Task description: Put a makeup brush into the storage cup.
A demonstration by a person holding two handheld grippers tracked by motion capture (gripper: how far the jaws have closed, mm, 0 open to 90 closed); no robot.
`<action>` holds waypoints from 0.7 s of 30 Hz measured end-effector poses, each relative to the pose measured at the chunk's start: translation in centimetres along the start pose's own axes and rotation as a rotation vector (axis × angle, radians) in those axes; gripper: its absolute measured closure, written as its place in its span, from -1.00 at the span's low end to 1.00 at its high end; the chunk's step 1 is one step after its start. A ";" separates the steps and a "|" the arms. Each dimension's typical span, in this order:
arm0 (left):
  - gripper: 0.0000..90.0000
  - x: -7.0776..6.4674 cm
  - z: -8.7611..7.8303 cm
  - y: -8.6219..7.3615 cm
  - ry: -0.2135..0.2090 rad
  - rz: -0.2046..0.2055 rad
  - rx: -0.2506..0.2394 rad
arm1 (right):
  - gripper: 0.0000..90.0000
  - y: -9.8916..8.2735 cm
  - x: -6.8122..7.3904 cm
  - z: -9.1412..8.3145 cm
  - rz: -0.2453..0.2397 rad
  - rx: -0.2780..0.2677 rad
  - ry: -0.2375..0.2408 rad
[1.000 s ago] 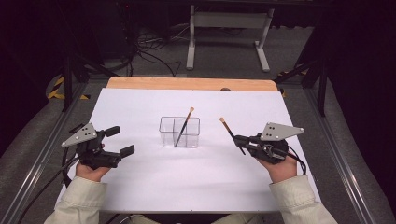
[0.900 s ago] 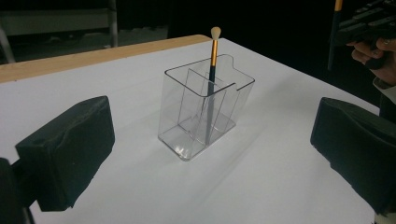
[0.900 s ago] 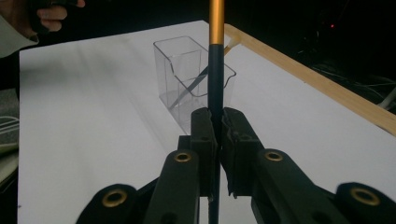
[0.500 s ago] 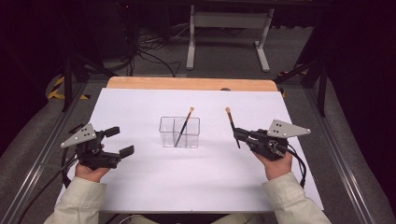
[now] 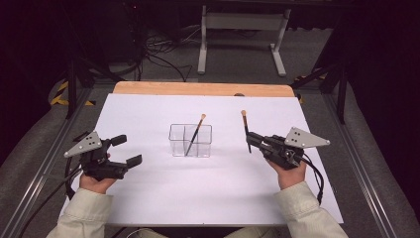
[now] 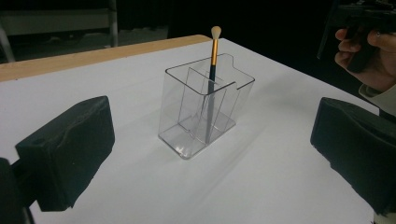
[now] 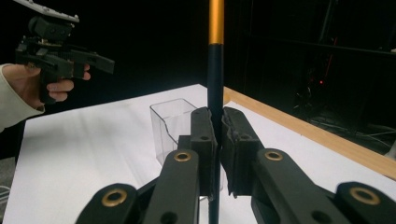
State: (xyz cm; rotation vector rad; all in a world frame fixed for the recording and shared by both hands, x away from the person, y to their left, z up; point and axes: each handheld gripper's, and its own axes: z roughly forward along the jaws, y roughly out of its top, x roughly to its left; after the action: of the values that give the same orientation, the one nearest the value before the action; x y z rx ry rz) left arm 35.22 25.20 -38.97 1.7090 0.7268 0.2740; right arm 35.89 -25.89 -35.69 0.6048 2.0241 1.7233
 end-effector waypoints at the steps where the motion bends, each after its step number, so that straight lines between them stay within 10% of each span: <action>1: -0.99 0.0 0.0 0.0 0.000 0.001 0.001 | 0.86 0.0 0.0 0.1 0.004 -0.007 -0.002; 21: -0.99 0.0 -1.0 -0.7 0.026 -0.012 0.008 | 0.86 1.3 0.1 4.8 0.005 -0.060 0.057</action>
State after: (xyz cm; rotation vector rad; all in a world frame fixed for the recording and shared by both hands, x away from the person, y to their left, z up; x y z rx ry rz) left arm 34.47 26.07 -39.38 1.7114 0.7577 0.2855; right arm 38.66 -21.76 -35.13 0.5479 2.0029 1.8167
